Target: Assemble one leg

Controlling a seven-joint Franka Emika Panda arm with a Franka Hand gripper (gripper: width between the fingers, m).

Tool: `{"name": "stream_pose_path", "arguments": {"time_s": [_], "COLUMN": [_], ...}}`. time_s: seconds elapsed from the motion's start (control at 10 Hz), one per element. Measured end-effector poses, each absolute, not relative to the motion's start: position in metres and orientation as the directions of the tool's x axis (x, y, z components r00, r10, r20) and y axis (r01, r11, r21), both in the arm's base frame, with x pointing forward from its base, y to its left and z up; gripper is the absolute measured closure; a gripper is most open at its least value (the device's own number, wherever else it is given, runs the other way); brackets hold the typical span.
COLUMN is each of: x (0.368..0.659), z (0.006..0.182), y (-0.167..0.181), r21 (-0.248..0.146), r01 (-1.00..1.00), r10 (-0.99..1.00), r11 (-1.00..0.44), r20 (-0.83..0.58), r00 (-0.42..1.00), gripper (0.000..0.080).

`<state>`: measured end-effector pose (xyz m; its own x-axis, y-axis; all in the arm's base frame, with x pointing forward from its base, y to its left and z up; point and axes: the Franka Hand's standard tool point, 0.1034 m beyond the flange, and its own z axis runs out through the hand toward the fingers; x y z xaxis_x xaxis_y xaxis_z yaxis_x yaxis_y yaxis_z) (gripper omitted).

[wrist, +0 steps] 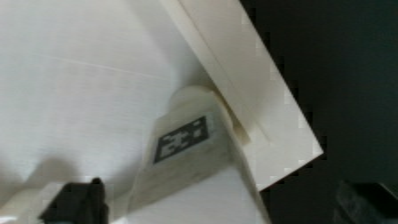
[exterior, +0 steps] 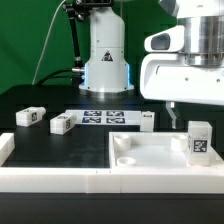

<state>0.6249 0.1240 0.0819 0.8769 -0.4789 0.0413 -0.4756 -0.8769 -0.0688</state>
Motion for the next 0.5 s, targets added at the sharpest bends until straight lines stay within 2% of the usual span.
{"name": "stream_pose_path", "arguments": {"time_s": [0.2,0.4,0.5], "x": [0.6253,0.6253,0.6252], "z": [0.0819,0.0820,0.0819], "y": [0.1232,0.1231,0.1229], "r21": [-0.060,-0.060,-0.060], "r01": [-0.405,-0.406,-0.407], "r10": [-0.408,-0.409,-0.410], "r11": [-0.912,-0.912,-0.912], "r20": [0.052,0.052,0.052], "r00": [0.911,0.911,0.911], "gripper": [0.0150,0.0401,0.0401]}}
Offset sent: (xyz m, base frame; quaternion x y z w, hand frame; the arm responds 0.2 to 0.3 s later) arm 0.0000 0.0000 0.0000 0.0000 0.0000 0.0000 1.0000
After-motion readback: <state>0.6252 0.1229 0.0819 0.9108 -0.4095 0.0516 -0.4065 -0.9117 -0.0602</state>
